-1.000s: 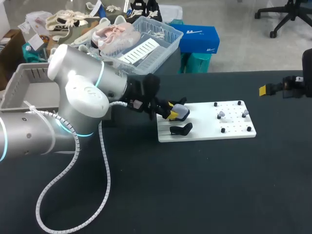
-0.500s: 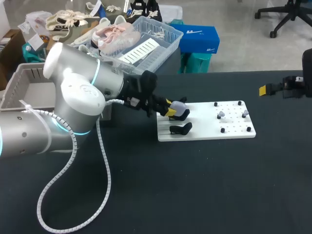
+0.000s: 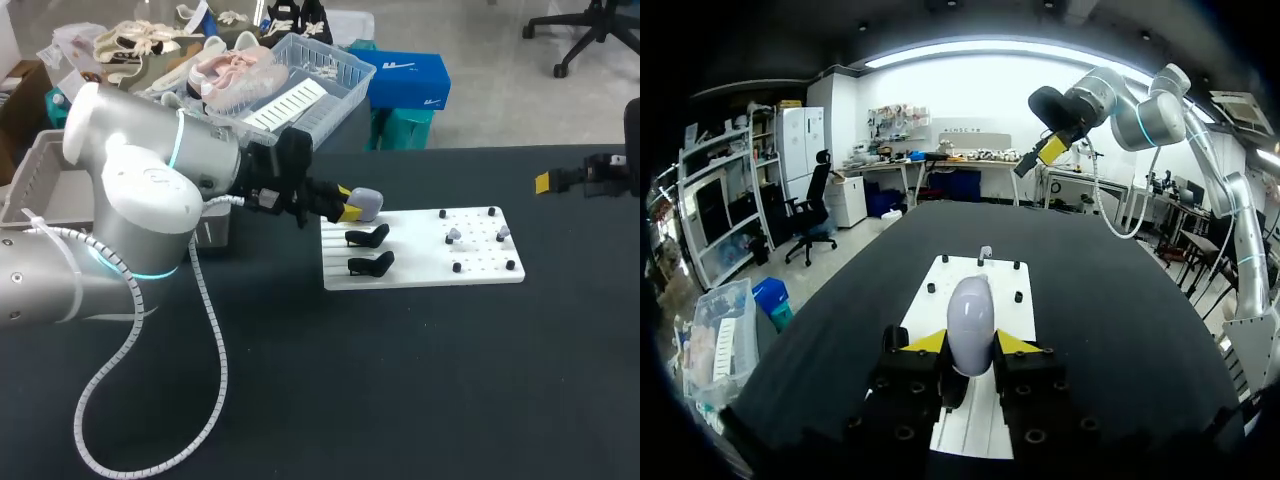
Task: Pick up each earbud case from the left stands, insert the matching earbuds, close the lid, and place the case in the box.
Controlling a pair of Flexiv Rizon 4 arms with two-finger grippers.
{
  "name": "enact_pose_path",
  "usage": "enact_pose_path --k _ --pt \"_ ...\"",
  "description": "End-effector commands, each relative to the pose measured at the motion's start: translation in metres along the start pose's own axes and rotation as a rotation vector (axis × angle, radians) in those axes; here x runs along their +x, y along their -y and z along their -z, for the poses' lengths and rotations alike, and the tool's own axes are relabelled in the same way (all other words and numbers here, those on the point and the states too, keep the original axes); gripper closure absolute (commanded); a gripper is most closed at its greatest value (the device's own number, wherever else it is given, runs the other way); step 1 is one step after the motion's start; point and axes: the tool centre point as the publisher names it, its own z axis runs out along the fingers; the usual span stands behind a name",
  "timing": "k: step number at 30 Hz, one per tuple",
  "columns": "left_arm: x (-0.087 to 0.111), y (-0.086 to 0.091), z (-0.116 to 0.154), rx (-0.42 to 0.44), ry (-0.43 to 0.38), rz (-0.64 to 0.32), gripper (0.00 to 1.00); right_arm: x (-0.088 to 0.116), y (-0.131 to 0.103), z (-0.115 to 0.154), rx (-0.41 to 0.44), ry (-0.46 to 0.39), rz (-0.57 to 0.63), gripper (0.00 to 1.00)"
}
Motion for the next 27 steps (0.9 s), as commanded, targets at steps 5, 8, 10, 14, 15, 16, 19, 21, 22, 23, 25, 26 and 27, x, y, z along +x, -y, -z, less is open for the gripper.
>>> enact_pose_path --k 5,8,10,14,15,16,19,21,22,23,25,26,27 --pt "-0.028 0.025 0.014 -0.085 0.075 -0.034 1.0 0.01 -0.023 -0.019 -0.076 -0.056 0.086 0.0" --pt "-0.042 0.033 0.015 -0.124 0.12 -0.081 1.0 0.016 -0.038 -0.019 -0.092 -0.075 0.124 0.0" --pt "-0.048 0.039 0.013 -0.134 0.148 -0.108 1.0 0.019 -0.048 -0.019 -0.106 -0.077 0.144 0.0" --pt "-0.057 0.052 0.003 -0.15 0.176 -0.137 1.0 0.021 -0.067 -0.022 -0.127 -0.093 0.178 0.0" --pt "-0.058 0.055 -0.001 -0.148 0.178 -0.136 1.0 0.022 -0.071 -0.023 -0.139 -0.077 0.159 0.0" --pt "-0.06 0.058 -0.004 -0.148 0.188 -0.139 1.0 0.023 -0.074 -0.027 -0.151 -0.083 0.139 0.0" --pt "-0.065 0.065 -0.01 -0.144 0.206 -0.149 1.0 0.024 -0.091 -0.035 -0.193 -0.101 0.191 0.0" --pt "-0.069 0.069 -0.014 -0.146 0.214 -0.168 1.0 0.027 -0.1 -0.035 -0.213 -0.091 0.205 0.0" --pt "-0.071 0.071 -0.016 -0.144 0.215 -0.168 1.0 0.028 -0.104 -0.035 -0.224 -0.086 0.21 0.0" --pt "-0.073 0.072 -0.018 -0.14 0.22 -0.17 1.0 0.03 -0.107 -0.035 -0.229 -0.09 0.218 0.0" --pt "-0.076 0.073 -0.022 -0.142 0.229 -0.172 1.0 0.032 -0.115 -0.035 -0.244 -0.092 0.235 0.0" --pt "-0.078 0.073 -0.024 -0.141 0.232 -0.173 1.0 0.034 -0.119 -0.035 -0.246 -0.101 0.243 0.0" --pt "-0.08 0.074 -0.025 -0.139 0.237 -0.177 1.0 0.035 -0.121 -0.035 -0.251 -0.102 0.248 0.0"
